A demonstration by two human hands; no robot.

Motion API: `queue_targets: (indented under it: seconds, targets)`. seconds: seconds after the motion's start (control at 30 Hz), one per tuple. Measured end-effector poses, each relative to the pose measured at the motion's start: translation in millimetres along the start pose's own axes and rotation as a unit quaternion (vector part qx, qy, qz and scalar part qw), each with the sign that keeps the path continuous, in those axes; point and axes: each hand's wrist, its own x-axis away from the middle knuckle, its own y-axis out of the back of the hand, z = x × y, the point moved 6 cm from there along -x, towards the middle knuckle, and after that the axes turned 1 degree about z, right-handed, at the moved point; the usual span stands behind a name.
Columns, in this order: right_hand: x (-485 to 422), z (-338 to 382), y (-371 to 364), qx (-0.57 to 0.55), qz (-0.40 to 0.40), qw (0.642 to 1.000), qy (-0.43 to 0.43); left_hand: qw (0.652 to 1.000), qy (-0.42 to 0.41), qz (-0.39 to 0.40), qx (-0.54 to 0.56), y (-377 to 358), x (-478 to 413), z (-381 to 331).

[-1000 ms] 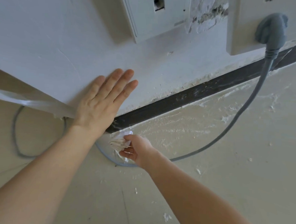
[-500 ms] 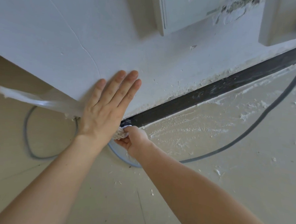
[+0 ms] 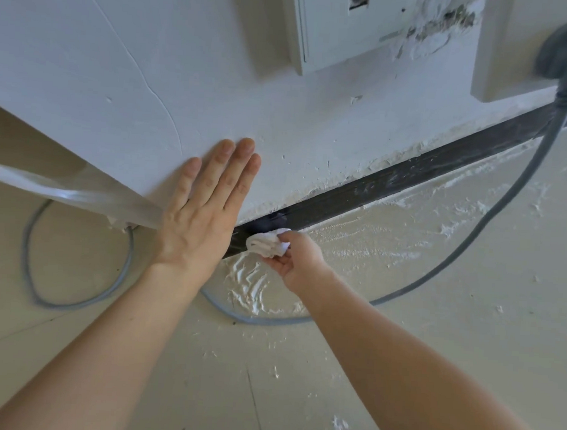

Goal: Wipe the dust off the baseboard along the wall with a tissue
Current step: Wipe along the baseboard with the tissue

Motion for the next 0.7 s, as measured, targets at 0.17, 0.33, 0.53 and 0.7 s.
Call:
queue_targets:
  seconds: [0.17, 0.33, 0.53, 0.7]
  targets:
    - [17.4, 60.7, 30.6, -0.067, -0.012, 0.996, 0.05, 1.0, 0.002, 0.016, -0.004, -3.0, 2.1, -2.1]
    - [37.8, 79.8, 63.5, -0.251, 0.012, 0.961, 0.119, 0.999, -0.001, 0.027, -0.02, -5.5, 1.9, -4.4]
    - [35.8, 26.3, 2.6, -0.031, 0.053, 0.998, -0.01, 1.0, -0.004, 0.016, -0.022, -5.5, 4.0, -0.9]
    - [39.6, 71.6, 3.4, -0.051, 0.033, 0.998, 0.014, 0.999, -0.009, 0.014, -0.043, -5.5, 3.5, -3.1]
